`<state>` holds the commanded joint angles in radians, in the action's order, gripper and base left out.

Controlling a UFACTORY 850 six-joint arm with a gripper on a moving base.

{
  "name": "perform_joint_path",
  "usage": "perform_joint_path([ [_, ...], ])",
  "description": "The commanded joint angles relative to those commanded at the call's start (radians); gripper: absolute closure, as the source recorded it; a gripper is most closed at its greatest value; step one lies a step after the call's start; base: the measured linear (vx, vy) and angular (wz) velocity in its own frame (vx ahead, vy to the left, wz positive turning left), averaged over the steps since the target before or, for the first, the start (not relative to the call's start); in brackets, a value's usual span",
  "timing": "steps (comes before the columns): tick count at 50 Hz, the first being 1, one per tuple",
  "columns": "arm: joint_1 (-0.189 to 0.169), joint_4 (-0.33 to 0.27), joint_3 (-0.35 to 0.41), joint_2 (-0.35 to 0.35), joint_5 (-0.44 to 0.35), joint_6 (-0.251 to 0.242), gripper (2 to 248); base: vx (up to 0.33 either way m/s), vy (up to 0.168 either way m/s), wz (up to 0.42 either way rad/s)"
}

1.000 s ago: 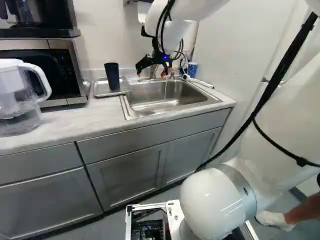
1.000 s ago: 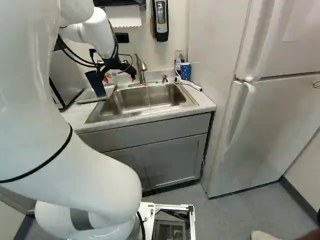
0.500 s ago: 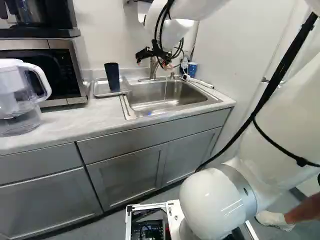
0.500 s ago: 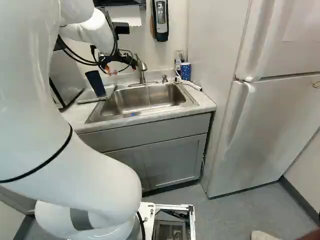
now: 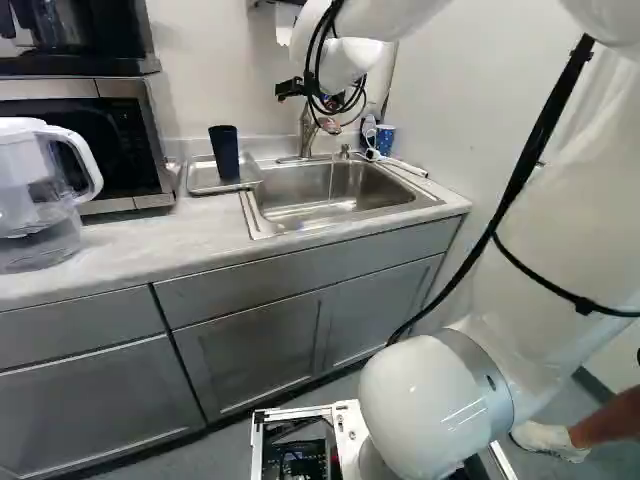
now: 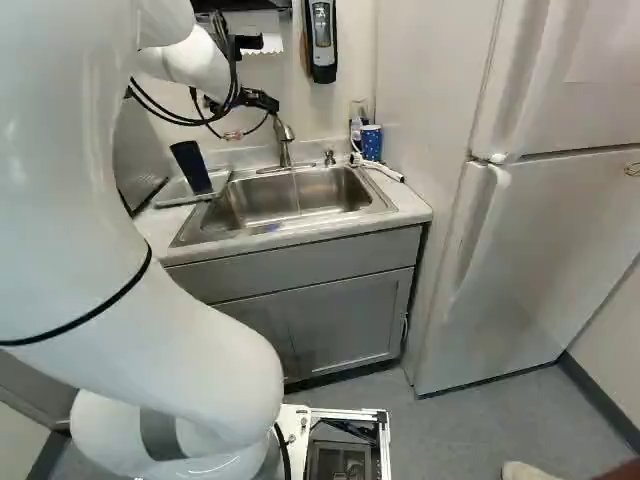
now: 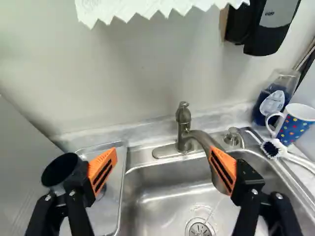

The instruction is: Rinse the cup and place it in the tray

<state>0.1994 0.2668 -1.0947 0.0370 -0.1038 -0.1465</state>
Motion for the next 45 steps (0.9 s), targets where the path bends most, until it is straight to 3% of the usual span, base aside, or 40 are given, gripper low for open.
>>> perform_joint_path([
  [20,-0.016,-0.091,-0.096,-0.095,-0.089,0.000,3,0.000,0.000,0.000],
  [45,-0.015,-0.096,-0.235,-0.227,-0.122,0.000,3,0.000,0.000,0.000],
])
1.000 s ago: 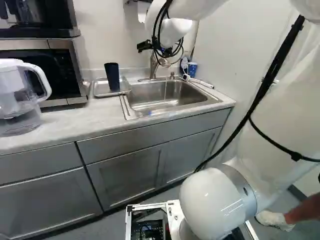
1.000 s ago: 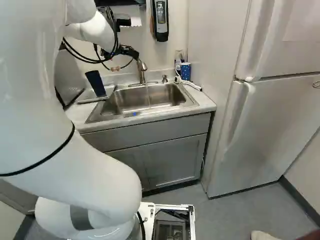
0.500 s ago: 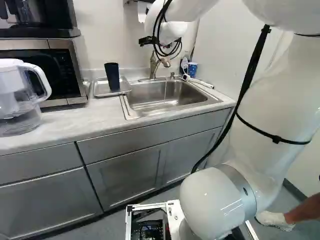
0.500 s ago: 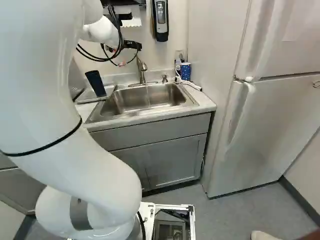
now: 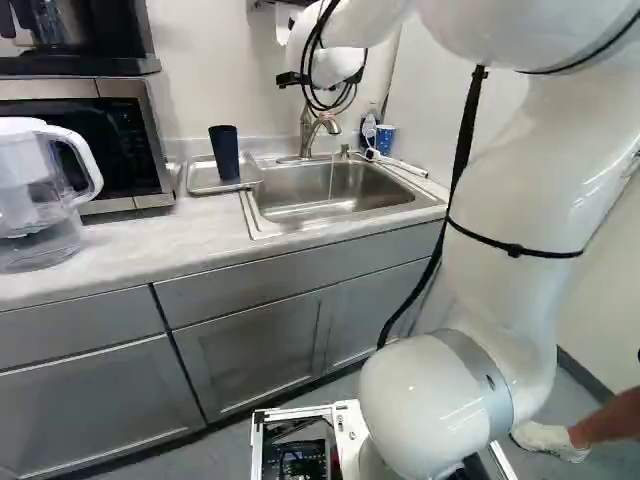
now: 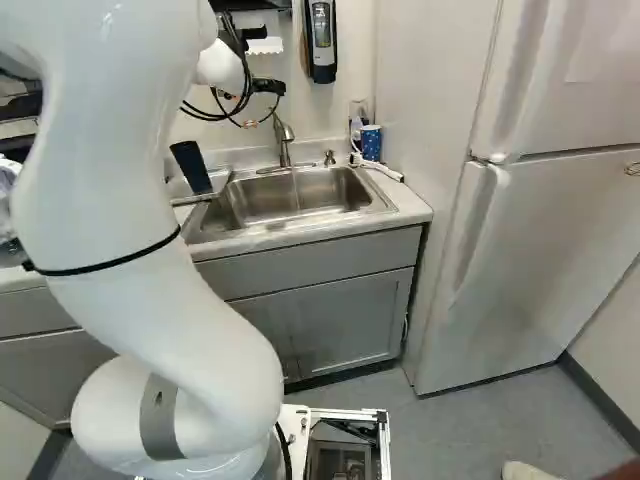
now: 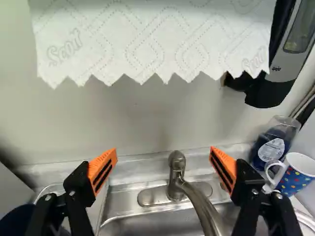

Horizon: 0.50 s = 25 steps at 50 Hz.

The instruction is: Rinse the cup and place it in the tray

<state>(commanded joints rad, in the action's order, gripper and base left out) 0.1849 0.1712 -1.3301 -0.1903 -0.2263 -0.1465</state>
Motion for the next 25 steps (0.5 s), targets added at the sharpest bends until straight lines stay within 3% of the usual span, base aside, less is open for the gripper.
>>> perform_joint_path([
  [25,0.040,0.000,-0.117,-0.105,0.002,0.000,3,0.000,0.000,0.000],
])
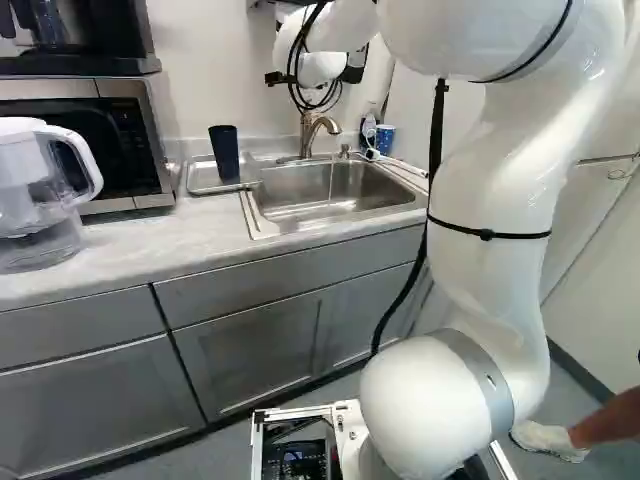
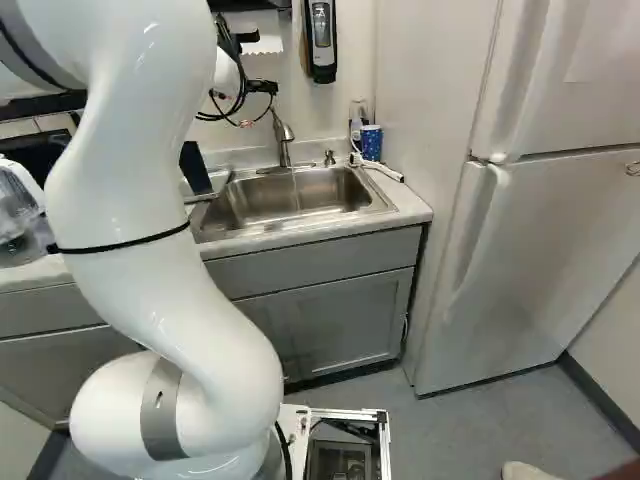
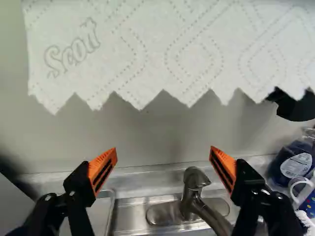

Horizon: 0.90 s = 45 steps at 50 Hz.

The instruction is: Rinse the cup and place it in the tray

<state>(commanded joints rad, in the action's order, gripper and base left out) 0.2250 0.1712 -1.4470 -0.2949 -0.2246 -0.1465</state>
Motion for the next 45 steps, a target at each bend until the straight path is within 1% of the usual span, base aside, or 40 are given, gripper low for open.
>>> perform_joint_path([
  [6,0.005,0.000,-0.016,-0.014,0.008,0.000,3,0.000,0.000,0.000],
  [45,0.005,0.000,-0.016,-0.014,0.128,0.000,3,0.000,0.000,0.000],
])
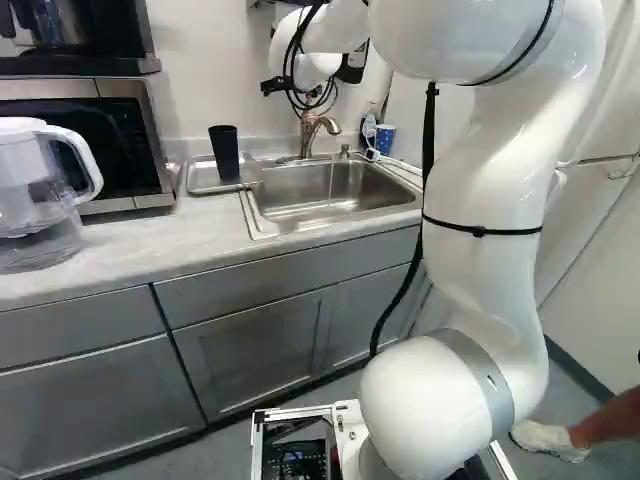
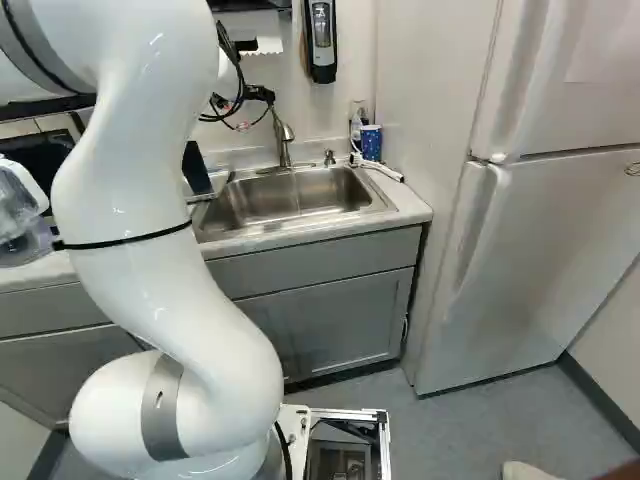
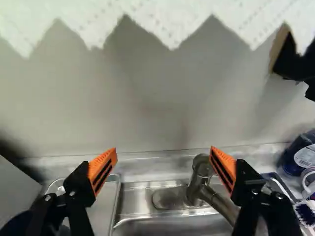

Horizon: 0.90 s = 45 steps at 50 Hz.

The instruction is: Rinse the cup and place it in the tray

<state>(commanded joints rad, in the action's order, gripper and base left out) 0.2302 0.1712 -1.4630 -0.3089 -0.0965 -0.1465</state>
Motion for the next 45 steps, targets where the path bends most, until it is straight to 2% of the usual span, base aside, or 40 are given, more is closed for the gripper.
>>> perform_joint_path([
  [22,-0.004,0.000,0.003,0.002,0.070,0.000,3,0.000,0.000,0.000],
  [45,-0.027,0.000,0.038,0.033,0.071,0.000,3,0.000,0.000,0.000],
])
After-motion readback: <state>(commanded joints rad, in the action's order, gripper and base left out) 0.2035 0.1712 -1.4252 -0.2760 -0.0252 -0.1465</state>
